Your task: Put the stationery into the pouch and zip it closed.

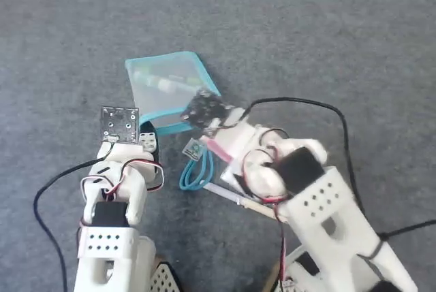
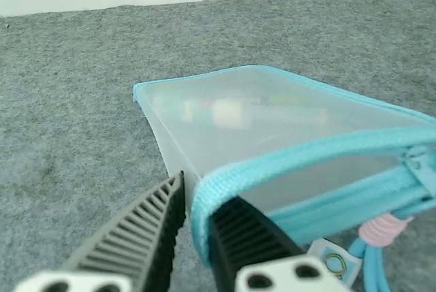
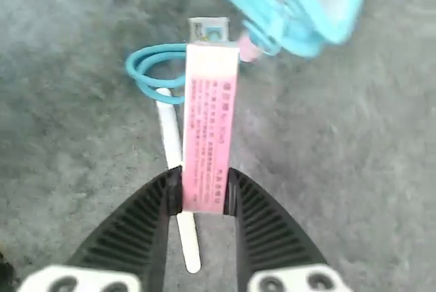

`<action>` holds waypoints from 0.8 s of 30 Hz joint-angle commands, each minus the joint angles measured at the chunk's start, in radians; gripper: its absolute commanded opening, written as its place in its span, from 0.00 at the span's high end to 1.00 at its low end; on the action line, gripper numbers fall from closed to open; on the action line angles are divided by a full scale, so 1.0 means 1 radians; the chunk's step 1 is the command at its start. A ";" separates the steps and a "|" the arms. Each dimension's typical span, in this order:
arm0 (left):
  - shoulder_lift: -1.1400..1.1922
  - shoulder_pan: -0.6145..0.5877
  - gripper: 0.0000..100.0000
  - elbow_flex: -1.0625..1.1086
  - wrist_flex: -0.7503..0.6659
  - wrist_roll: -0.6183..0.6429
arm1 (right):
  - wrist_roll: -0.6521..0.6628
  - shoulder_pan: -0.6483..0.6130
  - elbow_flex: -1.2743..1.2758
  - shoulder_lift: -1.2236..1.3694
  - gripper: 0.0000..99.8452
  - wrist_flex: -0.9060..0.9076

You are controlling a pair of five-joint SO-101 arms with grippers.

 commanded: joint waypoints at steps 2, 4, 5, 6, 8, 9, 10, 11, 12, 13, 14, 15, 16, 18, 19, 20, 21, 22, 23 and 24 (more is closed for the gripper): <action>0.018 -0.002 0.99 -0.013 -0.031 -0.015 | 0.008 -0.027 -0.178 0.209 0.99 -0.018; 0.018 -0.002 0.99 -0.013 -0.031 -0.015 | -0.015 -0.027 -0.270 0.315 0.99 -0.002; 0.018 -0.002 0.99 -0.013 -0.031 -0.015 | -0.037 -0.027 -0.321 0.367 0.99 0.012; 0.017 -0.002 0.99 -0.013 -0.031 -0.015 | -0.052 -0.027 -0.377 0.423 0.99 0.031; 0.015 -0.002 0.99 -0.013 -0.029 -0.015 | -0.080 -0.027 -0.500 0.527 0.99 0.074; 0.015 -0.002 0.99 -0.013 -0.029 -0.015 | -0.091 -0.027 -0.560 0.576 0.99 0.094; 0.017 -0.002 0.99 -0.013 -0.029 -0.015 | -0.103 -0.027 -0.624 0.627 0.99 0.114; 0.018 -0.002 0.99 -0.013 -0.029 -0.015 | -0.112 -0.027 -0.684 0.674 0.99 0.134; 0.018 -0.002 0.99 -0.013 -0.029 -0.015 | -0.120 -0.027 -0.746 0.722 0.99 0.156; 0.018 -0.002 0.99 -0.013 -0.028 -0.015 | -0.124 -0.027 -0.806 0.766 0.99 0.179; 0.018 -0.002 0.99 -0.013 -0.028 -0.015 | -0.133 -0.027 -0.867 0.809 0.99 0.205; 0.018 -0.002 0.99 -0.013 -0.028 -0.015 | -0.143 -0.027 -0.925 0.849 0.99 0.228; 0.018 0.000 0.99 -0.012 -0.028 -0.015 | -0.150 -0.027 -0.982 0.888 0.99 0.251; 0.018 0.003 0.99 -0.012 -0.028 -0.015 | -0.173 -0.027 -1.085 0.952 0.99 0.291; 0.018 0.003 0.99 -0.012 -0.028 -0.015 | -0.186 -0.027 -1.131 0.981 0.99 0.308; 0.018 0.005 0.99 -0.012 -0.028 -0.015 | -0.193 -0.027 -1.177 1.009 0.99 0.323; 0.018 0.005 0.99 -0.012 -0.028 -0.015 | -0.201 -0.027 -1.212 1.030 0.99 0.331; 0.018 0.005 0.99 -0.012 -0.028 -0.015 | -0.204 -0.025 -1.237 1.044 0.99 0.332; 0.018 0.005 0.99 -0.012 -0.028 -0.015 | -0.204 -0.025 -1.254 1.050 0.99 0.332; 0.018 0.005 0.99 -0.012 -0.028 -0.015 | -0.204 -0.025 -1.264 1.053 0.99 0.331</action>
